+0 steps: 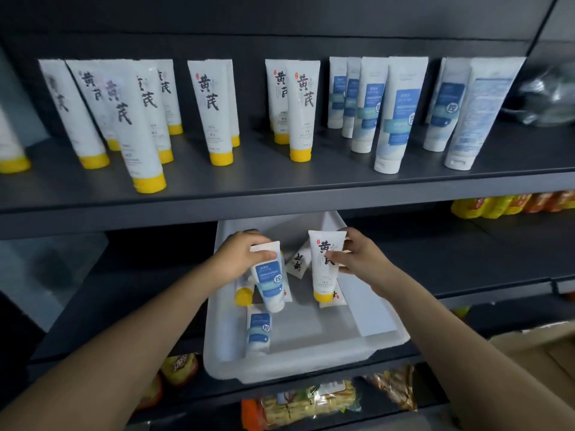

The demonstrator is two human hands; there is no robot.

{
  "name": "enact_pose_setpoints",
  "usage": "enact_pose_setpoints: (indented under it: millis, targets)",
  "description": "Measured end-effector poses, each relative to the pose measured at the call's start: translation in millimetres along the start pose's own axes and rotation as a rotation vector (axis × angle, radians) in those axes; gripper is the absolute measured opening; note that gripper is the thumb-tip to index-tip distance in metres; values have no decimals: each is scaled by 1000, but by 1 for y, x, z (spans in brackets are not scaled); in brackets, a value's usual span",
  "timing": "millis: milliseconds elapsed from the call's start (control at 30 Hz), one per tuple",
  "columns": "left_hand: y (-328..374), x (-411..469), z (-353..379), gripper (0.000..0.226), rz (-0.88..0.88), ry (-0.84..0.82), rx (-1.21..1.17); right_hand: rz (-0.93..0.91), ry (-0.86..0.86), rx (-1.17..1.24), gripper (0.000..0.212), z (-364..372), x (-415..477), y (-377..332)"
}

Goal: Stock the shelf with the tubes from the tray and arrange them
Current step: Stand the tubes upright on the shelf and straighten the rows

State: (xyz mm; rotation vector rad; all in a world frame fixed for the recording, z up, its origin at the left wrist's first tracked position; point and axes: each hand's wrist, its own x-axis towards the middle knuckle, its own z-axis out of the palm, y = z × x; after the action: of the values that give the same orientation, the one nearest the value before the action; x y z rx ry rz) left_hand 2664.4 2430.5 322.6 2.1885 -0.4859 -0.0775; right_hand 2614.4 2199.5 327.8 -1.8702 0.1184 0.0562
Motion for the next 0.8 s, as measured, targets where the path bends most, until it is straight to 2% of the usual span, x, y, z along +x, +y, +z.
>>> enact_pose_setpoints:
  millis: [67,233,400,667,800]
  targets:
    - [16,-9,-13,5,51,51,13,-33,46,-53,23,0,-9,-12]
    - [44,-39,-36,18,117,85,124,-129,83,-147,28,-2,-36,-50]
    - [62,-68,-55,20,157,80,159,-166,51,-321,17,-2,-65,-72]
    - [126,-98,-102,24,234,64,320,-297,-30,-344,16,-14,-102,-128]
    - [165,-104,-126,13,234,84,355,-379,-43,-361,13,-27,-109,-168]
